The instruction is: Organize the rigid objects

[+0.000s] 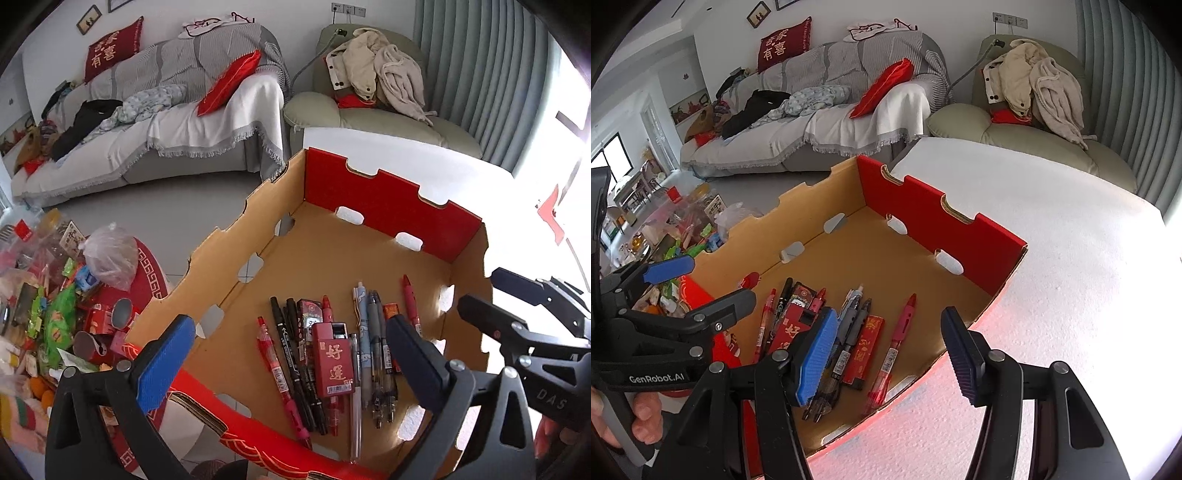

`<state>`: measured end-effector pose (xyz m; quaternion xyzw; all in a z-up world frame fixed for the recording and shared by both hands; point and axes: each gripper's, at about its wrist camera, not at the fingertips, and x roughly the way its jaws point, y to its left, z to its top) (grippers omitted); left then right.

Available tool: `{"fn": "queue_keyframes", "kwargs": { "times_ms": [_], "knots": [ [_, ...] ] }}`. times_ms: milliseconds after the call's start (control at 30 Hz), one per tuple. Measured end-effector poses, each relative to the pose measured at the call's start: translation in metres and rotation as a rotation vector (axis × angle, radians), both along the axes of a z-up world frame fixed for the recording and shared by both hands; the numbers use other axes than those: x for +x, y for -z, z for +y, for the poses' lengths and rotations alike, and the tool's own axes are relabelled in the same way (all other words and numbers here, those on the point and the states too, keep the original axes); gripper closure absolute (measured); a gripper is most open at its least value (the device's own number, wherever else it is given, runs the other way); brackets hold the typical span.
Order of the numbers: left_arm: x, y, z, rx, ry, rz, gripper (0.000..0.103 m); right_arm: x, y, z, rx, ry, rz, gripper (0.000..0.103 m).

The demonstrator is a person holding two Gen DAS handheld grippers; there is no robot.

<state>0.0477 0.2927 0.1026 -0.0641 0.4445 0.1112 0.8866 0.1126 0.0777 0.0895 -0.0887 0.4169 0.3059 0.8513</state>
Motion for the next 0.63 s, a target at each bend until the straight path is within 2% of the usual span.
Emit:
{"fn": "queue_keyframes", "kwargs": {
  "times_ms": [267,333,400,533,633],
  "knots": [
    [-0.009,-0.006,-0.004,-0.045,0.038,-0.012,0.000,-0.010,0.001,0.001,-0.002,-0.031,0.023,0.042],
    [-0.012,-0.009,-0.001,-0.065,0.026,-0.019,0.000,-0.011,0.002,0.002,-0.014,-0.034,0.027,0.031],
    [-0.013,-0.009,0.002,-0.084,0.009,-0.011,0.000,-0.012,0.002,0.002,-0.029,-0.025,0.015,0.026],
    [-0.011,-0.005,0.005,-0.108,-0.013,0.038,0.000,-0.012,-0.001,0.002,-0.032,-0.038,0.010,0.026],
    [-0.013,-0.007,0.004,-0.107,-0.001,0.037,0.000,-0.013,-0.001,0.005,-0.046,-0.051,0.006,0.026]
  ]
}}
